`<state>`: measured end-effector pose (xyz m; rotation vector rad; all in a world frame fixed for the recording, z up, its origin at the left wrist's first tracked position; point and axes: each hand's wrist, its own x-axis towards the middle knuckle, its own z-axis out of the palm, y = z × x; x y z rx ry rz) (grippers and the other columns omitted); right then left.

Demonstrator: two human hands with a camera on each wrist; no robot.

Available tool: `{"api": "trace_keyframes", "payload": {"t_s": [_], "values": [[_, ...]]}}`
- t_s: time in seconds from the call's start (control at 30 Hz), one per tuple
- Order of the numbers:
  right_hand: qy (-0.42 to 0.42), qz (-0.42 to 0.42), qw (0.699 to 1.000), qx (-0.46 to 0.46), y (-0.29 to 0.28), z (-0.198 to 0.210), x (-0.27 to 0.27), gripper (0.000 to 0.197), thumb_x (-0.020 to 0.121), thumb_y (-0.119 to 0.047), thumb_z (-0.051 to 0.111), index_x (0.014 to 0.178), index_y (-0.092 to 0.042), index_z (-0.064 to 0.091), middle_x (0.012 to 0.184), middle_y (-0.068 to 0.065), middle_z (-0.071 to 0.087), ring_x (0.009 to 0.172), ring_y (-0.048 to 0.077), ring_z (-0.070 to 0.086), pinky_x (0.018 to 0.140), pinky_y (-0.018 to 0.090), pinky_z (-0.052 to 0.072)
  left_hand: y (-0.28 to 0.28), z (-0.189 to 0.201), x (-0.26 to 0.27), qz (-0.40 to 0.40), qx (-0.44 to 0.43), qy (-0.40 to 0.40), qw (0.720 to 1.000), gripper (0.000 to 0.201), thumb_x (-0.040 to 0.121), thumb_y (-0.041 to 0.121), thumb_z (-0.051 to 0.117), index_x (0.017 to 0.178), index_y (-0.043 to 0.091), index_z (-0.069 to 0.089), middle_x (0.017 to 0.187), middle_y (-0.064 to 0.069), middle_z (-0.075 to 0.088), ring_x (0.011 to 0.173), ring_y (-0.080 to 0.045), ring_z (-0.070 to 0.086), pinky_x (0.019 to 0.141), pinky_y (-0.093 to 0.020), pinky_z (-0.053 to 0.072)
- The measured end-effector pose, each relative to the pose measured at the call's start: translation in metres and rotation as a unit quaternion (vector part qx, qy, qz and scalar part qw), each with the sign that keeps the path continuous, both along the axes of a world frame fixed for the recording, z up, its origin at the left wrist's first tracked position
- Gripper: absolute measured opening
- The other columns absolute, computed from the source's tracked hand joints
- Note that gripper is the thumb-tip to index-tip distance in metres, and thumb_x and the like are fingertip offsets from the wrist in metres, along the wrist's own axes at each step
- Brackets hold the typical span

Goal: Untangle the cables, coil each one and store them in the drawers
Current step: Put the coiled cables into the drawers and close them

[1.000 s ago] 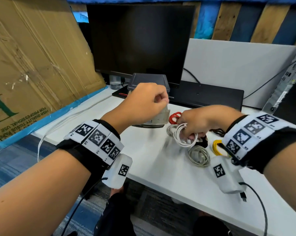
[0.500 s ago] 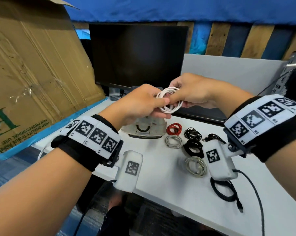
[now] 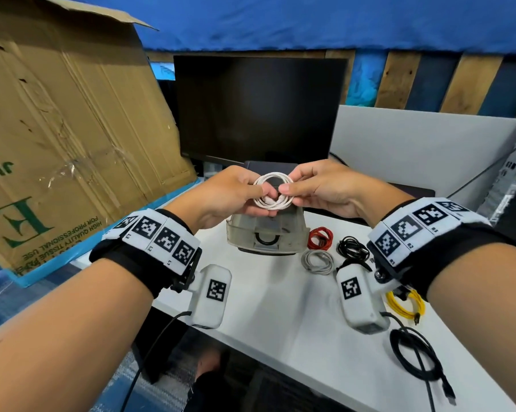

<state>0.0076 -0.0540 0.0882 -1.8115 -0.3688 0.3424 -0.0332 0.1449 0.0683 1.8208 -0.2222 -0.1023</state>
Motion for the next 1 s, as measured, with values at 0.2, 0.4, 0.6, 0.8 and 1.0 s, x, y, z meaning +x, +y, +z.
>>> {"api": "trace_keyframes", "payload": {"t_s": [0.2,0.4,0.6,0.8,1.0], "values": [[-0.029,-0.024,0.993,-0.11,0.007,-0.009,0.004,0.007,0.083,-0.004,0.08,0.083,-0.004,0.073,0.084,0.015,0.077,0.073,0.019,0.072,0.071,0.025,0.061,0.001,-0.003,0.003,0.047,0.195,-0.064,0.978,0.014,0.101,0.018,0.064,0.114,0.014,0.063,0.095,-0.007,0.078,0.082,-0.018,0.078,0.068,-0.029,0.061],[-0.122,-0.053,0.954,-0.267,0.028,-0.005,0.0,0.019,0.081,-0.007,0.084,0.09,-0.007,0.067,0.087,0.016,0.075,0.078,0.027,0.077,0.079,0.035,0.064,0.007,-0.012,0.011,0.085,0.363,-0.234,0.898,0.035,0.088,0.02,0.079,0.111,0.031,0.055,0.1,0.005,0.063,0.079,-0.01,0.058,0.068,-0.025,0.044],[-0.239,-0.047,0.864,-0.441,0.044,-0.01,0.001,0.031,0.083,-0.024,0.084,0.102,-0.006,0.068,0.104,0.014,0.07,0.095,0.028,0.071,0.09,0.04,0.059,0.007,-0.015,0.013,-0.008,0.516,-0.205,0.831,0.027,0.088,0.032,0.08,0.114,0.027,0.074,0.105,0.007,0.069,0.095,-0.015,0.065,0.084,-0.04,0.059],[-0.373,0.009,0.794,-0.48,0.043,-0.016,-0.005,0.009,0.089,-0.014,0.075,0.098,-0.016,0.077,0.096,0.008,0.067,0.085,0.027,0.065,0.066,0.033,0.05,0.003,-0.017,0.017,-0.001,0.524,-0.192,0.83,0.018,0.089,0.03,0.079,0.107,0.031,0.081,0.1,0.01,0.075,0.093,-0.017,0.066,0.085,-0.041,0.059],[-0.371,0.124,0.758,-0.522,0.031,-0.012,-0.013,0.002,0.083,-0.02,0.076,0.083,-0.02,0.078,0.073,-0.001,0.067,0.072,0.02,0.066,0.062,0.033,0.056,0.003,-0.016,0.021,0.007,0.51,-0.182,0.841,0.016,0.086,0.034,0.078,0.102,0.031,0.081,0.096,0.01,0.075,0.09,-0.018,0.067,0.083,-0.043,0.06]]}}
